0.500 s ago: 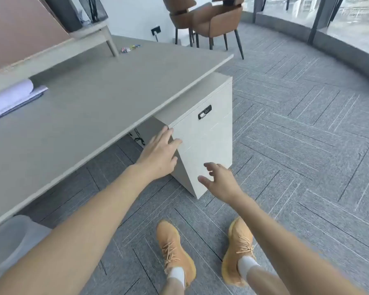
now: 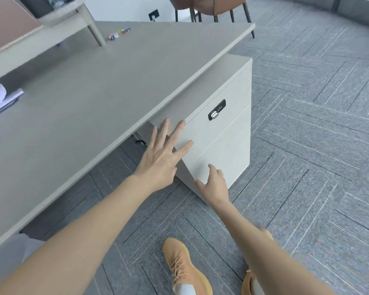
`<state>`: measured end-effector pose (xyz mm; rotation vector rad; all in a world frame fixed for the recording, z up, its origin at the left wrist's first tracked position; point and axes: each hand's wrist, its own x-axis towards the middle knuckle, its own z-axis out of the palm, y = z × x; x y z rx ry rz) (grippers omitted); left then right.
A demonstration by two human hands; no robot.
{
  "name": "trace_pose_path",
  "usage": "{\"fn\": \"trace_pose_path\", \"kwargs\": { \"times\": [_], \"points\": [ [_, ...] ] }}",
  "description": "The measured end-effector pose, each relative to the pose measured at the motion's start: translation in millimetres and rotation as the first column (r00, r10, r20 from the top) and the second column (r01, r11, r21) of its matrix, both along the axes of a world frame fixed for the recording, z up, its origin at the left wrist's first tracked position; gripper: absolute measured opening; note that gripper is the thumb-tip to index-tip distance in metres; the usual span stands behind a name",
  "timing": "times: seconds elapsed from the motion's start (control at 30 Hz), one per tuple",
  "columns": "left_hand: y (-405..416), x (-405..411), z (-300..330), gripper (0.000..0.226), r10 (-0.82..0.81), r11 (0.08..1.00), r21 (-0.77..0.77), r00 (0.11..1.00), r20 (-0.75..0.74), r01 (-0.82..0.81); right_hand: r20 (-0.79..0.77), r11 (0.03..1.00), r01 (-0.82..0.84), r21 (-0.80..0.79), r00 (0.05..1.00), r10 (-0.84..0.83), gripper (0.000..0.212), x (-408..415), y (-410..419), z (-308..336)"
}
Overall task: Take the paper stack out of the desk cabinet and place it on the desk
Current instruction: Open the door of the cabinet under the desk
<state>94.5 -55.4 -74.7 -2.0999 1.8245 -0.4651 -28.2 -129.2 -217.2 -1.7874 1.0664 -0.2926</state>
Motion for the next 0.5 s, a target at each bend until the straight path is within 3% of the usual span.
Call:
{"fn": "trace_pose_path", "kwargs": {
  "times": [0.23, 0.5],
  "points": [
    [-21.4, 27.6, -20.6, 0.089, -0.085, 0.994, -0.059, 0.987, 0.133, 0.093, 0.093, 0.992, 0.089, 0.091, 0.991, -0.097, 0.115, 48.3, -9.4, -30.2],
    [-24.9, 32.5, -31.2, 0.080, -0.132, 0.976, -0.157, 0.982, 0.138, 0.153, 0.000, 0.983, 0.118, -0.140, 0.993, -0.119, 0.130, 55.5, -20.5, -30.2]
  ]
}}
